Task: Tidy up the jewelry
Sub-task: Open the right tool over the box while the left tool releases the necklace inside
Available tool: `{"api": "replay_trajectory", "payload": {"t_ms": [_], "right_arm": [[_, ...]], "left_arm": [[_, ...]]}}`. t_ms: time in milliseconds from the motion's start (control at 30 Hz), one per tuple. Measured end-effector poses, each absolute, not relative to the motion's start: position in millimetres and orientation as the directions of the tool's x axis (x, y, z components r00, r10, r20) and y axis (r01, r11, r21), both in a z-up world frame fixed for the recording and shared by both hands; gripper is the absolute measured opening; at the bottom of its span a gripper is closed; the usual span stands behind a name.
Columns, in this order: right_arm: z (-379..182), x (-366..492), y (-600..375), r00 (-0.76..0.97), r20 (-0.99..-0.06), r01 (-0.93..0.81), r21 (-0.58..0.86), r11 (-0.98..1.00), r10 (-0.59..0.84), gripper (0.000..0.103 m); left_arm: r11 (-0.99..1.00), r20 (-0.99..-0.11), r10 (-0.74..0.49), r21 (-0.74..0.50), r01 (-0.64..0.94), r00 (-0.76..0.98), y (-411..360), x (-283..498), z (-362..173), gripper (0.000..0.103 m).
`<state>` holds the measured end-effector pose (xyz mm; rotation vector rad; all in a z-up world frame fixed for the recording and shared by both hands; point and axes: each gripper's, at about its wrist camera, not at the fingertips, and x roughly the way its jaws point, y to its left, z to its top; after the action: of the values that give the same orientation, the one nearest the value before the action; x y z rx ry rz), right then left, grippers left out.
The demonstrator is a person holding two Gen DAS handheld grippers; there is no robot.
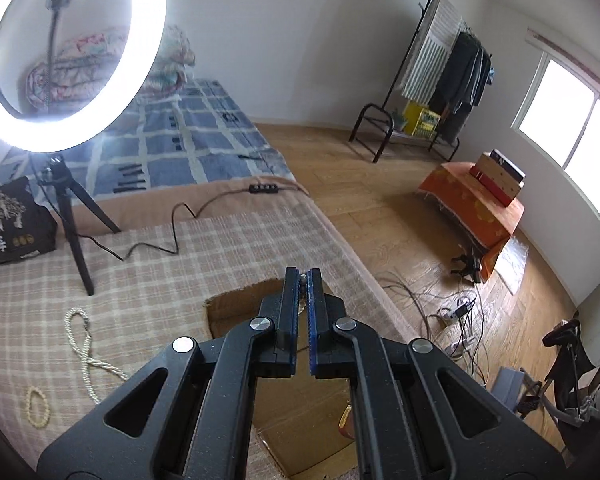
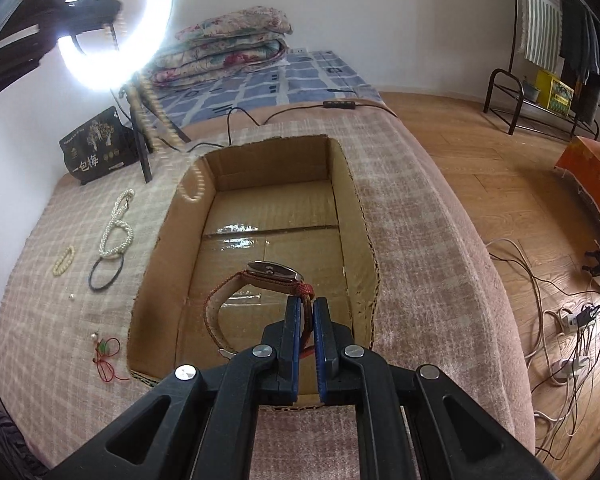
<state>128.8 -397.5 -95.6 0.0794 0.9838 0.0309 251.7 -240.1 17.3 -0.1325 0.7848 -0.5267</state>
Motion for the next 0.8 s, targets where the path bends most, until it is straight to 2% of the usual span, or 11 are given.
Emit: {"api": "replay_trajectory", "payload": {"t_ms": [367, 433, 500, 533, 567, 600, 700, 800], "right_arm": [[-107, 133, -404, 0.533, -0.843, 0.019, 0.099, 0.995, 0.074, 0.008], [-104, 132, -404, 0.543, -0.837, 0.026, 0.098, 0.995, 0.068, 0.017], [-102, 132, -404, 0.557, -0.828, 0.026, 0.102, 0.994, 0.07, 0.033], [-101, 132, -404, 0.558, -0.826, 0.026, 0.103, 0.994, 0.071, 0.039], [-99, 132, -403, 0.564, -0.823, 0.029, 0.101, 0.994, 0.067, 0.057], [-96, 131, -401, 0.576, -0.815, 0.033, 0.093, 0.995, 0.057, 0.072], [-88, 129, -394, 0.604, -0.796, 0.032, 0.06, 0.998, 0.029, 0.085], [-81, 129, -385, 0.621, -0.784, 0.027, 0.019, 0.999, -0.002, 0.093]], "left_arm": [[0.878, -0.735, -0.461, -0.297, 0.376, 0.496, -271, 283, -43, 0.001], [0.882, -0.741, -0.449, -0.28, 0.378, 0.499, -273, 283, -44, 0.004], [0.886, -0.745, -0.438, -0.265, 0.381, 0.503, -274, 281, -45, 0.029], [0.887, -0.741, -0.437, -0.262, 0.38, 0.51, -272, 279, -44, 0.052], [0.89, -0.733, -0.433, -0.256, 0.377, 0.525, -270, 277, -42, 0.061], [0.895, -0.728, -0.424, -0.245, 0.373, 0.539, -267, 275, -41, 0.061], [0.9, -0.733, -0.412, -0.233, 0.37, 0.541, -259, 271, -38, 0.061], [0.906, -0.73, -0.396, -0.213, 0.365, 0.557, -247, 265, -31, 0.061]]}}
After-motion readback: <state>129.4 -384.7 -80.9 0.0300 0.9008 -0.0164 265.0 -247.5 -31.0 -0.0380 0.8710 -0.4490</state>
